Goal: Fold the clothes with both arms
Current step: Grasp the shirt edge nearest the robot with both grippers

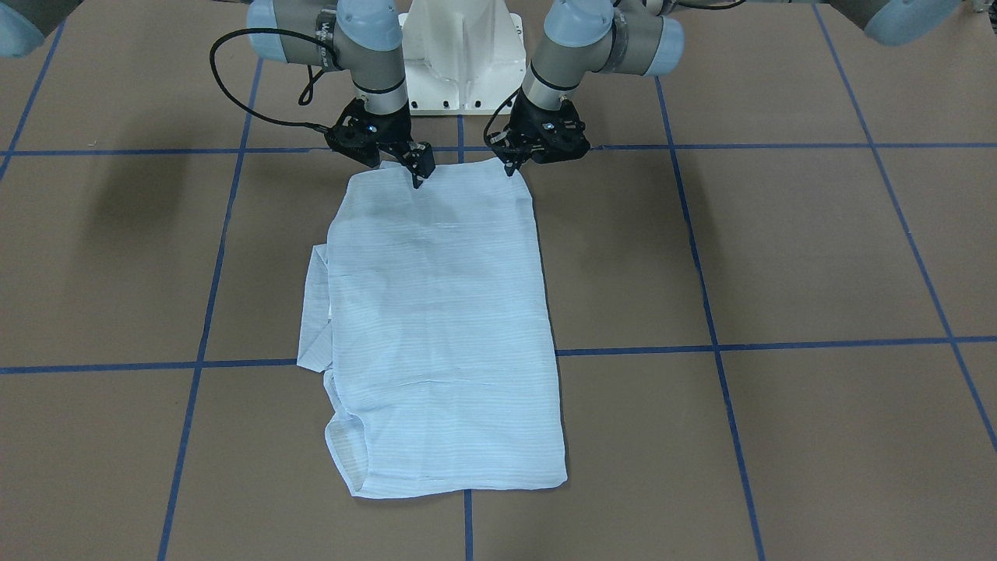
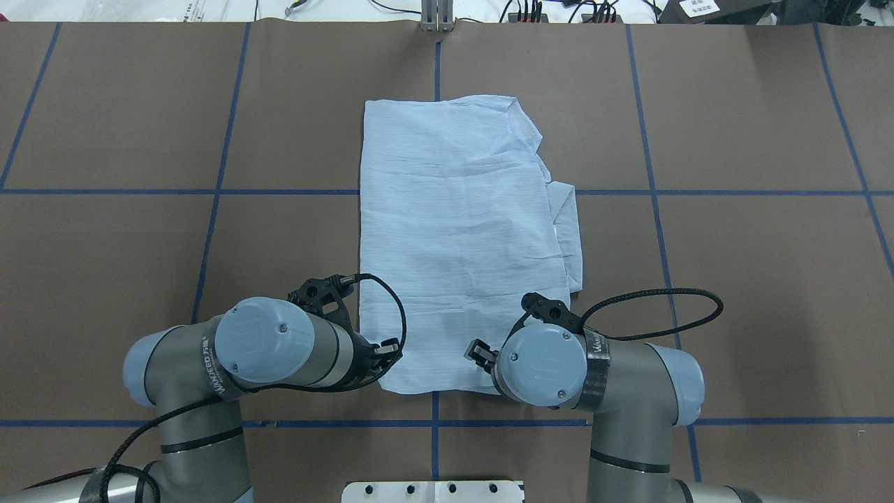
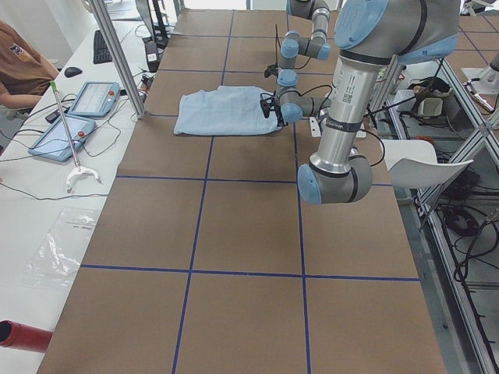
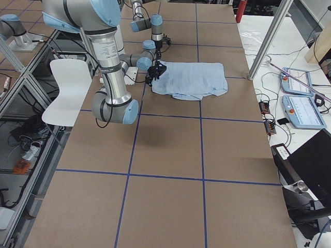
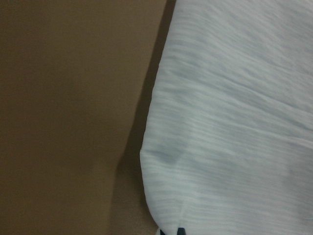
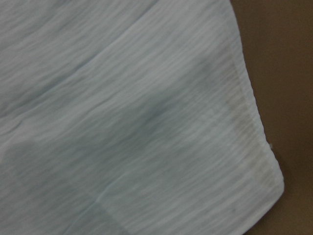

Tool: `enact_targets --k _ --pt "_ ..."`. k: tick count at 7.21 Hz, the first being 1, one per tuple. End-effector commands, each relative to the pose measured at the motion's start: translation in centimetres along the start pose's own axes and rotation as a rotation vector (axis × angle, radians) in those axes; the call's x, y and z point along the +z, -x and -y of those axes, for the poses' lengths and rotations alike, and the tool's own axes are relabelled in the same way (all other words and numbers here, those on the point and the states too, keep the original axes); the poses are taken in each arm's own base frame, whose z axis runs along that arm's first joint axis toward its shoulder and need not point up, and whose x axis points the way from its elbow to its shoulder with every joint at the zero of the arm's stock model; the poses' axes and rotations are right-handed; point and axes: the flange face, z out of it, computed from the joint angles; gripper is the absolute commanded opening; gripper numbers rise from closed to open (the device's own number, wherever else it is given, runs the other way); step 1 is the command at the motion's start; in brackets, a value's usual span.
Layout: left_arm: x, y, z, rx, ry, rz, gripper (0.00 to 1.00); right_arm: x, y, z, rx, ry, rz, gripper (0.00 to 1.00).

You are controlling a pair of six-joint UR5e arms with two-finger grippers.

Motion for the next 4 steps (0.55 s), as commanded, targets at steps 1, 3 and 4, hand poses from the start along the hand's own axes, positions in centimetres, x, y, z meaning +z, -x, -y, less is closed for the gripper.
enact_targets --k 1,3,4 --pt "0.03 0.01 0.03 0.0 -0.002 0.001 0.0 0.22 -0.39 -0.03 0.0 -0.001 -0.012 0.88" --pt "0.12 0.11 0.08 -0.001 -0.003 0.002 0.0 0.23 -0.39 -0.11 0.001 -0.001 -0.011 0.26" --pt "0.23 0.17 0.22 -0.001 -0.007 0.005 0.0 0.24 -0.4 -0.11 0.004 -0.002 -0.012 0.0"
